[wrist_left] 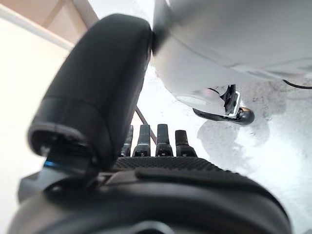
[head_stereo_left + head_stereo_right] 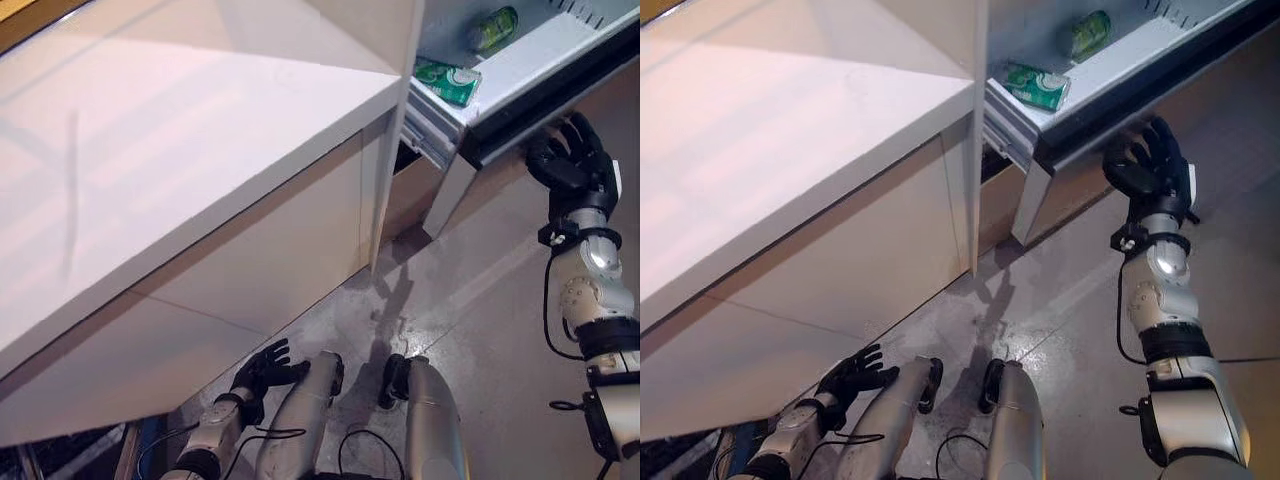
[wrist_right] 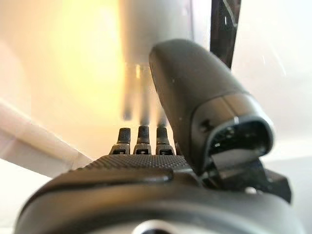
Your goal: Put drinks into fridge and close the fridge
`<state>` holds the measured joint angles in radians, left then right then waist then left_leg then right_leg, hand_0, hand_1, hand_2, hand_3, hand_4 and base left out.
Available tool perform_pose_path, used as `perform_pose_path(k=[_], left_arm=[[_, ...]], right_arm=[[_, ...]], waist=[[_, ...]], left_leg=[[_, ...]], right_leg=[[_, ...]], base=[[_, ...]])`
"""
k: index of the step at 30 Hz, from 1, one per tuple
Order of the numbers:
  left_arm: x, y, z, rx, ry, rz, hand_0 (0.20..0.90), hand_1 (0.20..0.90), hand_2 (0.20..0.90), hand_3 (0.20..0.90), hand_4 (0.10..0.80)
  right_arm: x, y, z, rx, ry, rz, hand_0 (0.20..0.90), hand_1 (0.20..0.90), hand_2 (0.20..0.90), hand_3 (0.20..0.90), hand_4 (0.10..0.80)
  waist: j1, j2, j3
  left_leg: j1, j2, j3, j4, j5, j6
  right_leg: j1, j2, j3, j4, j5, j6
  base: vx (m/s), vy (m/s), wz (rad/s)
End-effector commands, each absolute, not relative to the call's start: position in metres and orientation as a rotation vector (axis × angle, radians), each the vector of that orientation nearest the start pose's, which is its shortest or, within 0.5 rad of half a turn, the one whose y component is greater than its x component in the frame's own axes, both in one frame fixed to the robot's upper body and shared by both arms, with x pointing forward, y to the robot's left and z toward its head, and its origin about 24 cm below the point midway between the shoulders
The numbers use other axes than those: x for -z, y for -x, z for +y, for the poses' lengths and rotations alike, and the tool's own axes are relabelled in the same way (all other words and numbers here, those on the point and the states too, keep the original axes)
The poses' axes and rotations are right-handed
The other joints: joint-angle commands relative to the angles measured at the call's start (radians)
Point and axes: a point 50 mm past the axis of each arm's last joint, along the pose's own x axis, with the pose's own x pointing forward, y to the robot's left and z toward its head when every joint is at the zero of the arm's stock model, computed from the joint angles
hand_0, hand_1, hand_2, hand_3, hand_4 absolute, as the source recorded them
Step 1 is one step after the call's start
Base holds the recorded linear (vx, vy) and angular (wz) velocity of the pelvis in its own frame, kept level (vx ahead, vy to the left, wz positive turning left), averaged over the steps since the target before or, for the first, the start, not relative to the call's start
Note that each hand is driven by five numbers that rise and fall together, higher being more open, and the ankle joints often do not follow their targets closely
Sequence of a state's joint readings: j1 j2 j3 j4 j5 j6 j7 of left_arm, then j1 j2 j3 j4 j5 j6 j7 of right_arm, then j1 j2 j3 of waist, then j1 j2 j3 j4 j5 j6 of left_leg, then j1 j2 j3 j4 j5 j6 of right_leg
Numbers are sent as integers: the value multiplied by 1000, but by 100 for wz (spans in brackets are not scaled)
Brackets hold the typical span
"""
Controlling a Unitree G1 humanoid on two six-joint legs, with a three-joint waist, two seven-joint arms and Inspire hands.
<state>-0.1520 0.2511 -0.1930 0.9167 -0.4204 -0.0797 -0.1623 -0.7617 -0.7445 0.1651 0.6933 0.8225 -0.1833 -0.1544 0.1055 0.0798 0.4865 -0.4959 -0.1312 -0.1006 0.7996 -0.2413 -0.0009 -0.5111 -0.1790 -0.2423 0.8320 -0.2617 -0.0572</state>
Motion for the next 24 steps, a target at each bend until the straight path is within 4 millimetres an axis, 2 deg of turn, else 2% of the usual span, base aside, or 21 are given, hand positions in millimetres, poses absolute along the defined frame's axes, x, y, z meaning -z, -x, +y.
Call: perform_pose_path(k=[1,2,3,4,5,6,8,12,16,18,21,24], left_arm=[[125,-150,249,15,-98,918,900,900,900,900,800],[125,-149,250,13,-100,923,900,900,900,900,800],[125,-148,252,9,-108,931,900,900,900,900,800],[126,-147,252,8,-108,934,900,900,900,900,800],[126,-146,254,8,-117,939,900,900,900,900,800],[126,-145,255,8,-123,942,900,900,900,900,800],[125,-146,256,16,-127,940,900,900,900,900,800],[124,-149,254,38,-134,934,900,900,900,900,800],[125,-150,249,74,-133,921,900,900,900,900,800],[125,-151,246,91,-121,917,900,900,900,900,800],[126,-151,241,92,-82,924,900,900,900,900,800],[127,-151,239,91,-50,926,900,900,900,900,800]], right_arm=[[-326,-366,-238,-5,164,-711,900,900,900,900,800],[-327,-366,-238,0,174,-708,900,900,900,900,800],[-329,-368,-237,19,228,-695,900,900,900,900,800],[-329,-368,-236,20,233,-692,900,900,900,900,800],[-330,-369,-236,36,257,-687,900,900,900,900,800],[-331,-371,-236,52,292,-669,900,900,900,900,800],[-331,-372,-237,75,316,-655,900,900,900,900,800],[-329,-373,-244,142,301,-630,900,900,900,900,800],[-317,-371,-259,229,240,-614,900,900,900,900,800],[-303,-369,-266,257,183,-594,900,900,900,900,800],[-267,-367,-270,252,115,-518,900,900,900,900,800],[-219,-360,-267,234,55,-424,900,900,900,900,800]], waist=[[112,-38,-58],[114,-41,-60],[121,-41,-61],[121,-43,-61],[126,-45,-62],[130,-46,-64],[134,-47,-66],[133,-51,-71],[119,-60,-82],[103,-65,-92],[72,-74,-113],[38,-82,-143]], left_leg=[[88,-17,40,-88,-33,102],[100,-20,33,-76,-65,100],[101,-19,32,-101,-30,102],[111,-22,27,-86,-64,99],[118,-22,24,-91,-64,100],[120,-19,23,-113,-30,101],[133,-20,18,-126,-28,103],[154,-19,16,-141,-30,103],[191,-9,19,-186,-25,103],[212,-2,26,-219,-18,101],[246,11,40,-277,-4,96],[285,26,55,-343,16,87]], right_leg=[[101,4,41,16,-35,0],[113,6,51,28,-64,10],[120,0,34,2,-34,1],[129,3,45,16,-63,10],[139,0,44,9,-62,12],[147,-7,29,-15,-31,5],[163,-8,25,-28,-28,8],[190,-8,25,-56,-21,12],[229,4,33,-117,-2,23],[247,13,41,-159,13,31],[272,34,57,-229,36,43],[301,55,76,-315,64,56]], base=[[116,-17,8],[45,-4,10],[114,-20,9],[44,-10,16],[50,-15,22],[-24,-3,25],[-4,-9,17],[18,-26,13],[-2,-39,4],[-26,-47,-4],[-55,-51,-12],[-74,-57,-24]])
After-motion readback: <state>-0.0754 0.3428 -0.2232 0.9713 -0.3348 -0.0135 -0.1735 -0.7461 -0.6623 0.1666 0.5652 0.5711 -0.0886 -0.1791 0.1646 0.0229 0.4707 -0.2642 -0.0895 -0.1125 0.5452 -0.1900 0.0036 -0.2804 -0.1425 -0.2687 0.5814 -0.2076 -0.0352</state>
